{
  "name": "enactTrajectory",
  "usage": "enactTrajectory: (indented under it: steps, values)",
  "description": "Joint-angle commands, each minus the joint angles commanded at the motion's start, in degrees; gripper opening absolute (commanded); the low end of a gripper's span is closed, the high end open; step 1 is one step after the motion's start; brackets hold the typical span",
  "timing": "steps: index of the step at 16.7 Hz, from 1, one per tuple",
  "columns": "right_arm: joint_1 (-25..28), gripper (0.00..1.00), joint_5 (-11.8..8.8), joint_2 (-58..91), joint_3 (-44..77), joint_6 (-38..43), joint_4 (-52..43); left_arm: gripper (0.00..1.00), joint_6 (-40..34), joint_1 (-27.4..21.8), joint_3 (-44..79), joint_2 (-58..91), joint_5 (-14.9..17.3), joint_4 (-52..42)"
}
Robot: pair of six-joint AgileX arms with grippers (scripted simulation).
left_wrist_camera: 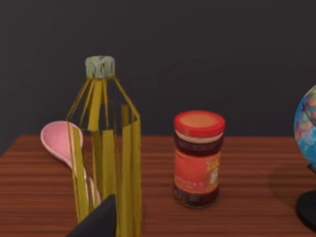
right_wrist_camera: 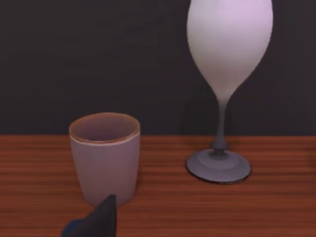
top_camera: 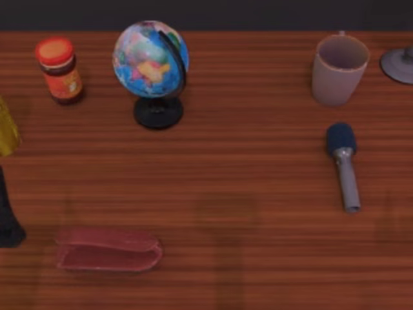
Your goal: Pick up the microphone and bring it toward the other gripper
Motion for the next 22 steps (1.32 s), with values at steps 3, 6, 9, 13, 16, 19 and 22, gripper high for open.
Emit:
enactTrajectory:
  steps: [3,6,9,13,16,19,22]
  values:
    - [0.19,1.00,0.02,0.58,0.48,0.11,-0.46,1.00,0.00,0.00,0.00,0.00,0.00,0.00]
    - [1.65,1.00,0.33,5.95,4.81,1.19,-4.45,1.00,0.00,0.00,0.00,0.00,0.00,0.00]
    - [4.03,1.00,1.11,16.68,12.78,3.44,-11.16,1.00,0.00,0.00,0.00,0.00,0.00,0.00]
    - [7.99,1.00,2.36,37.81,27.62,8.01,-21.72,1.00,0.00,0.00,0.00,0.00,0.00,0.00]
    - [11.26,1.00,3.03,56.11,40.29,11.97,-29.46,1.00,0.00,0.00,0.00,0.00,0.00,0.00]
    - [14.48,1.00,3.50,73.57,52.74,15.76,-36.75,1.00,0.00,0.00,0.00,0.00,0.00,0.00]
    - [17.32,1.00,4.03,88.47,63.33,18.93,-43.57,1.00,0.00,0.00,0.00,0.00,0.00,0.00]
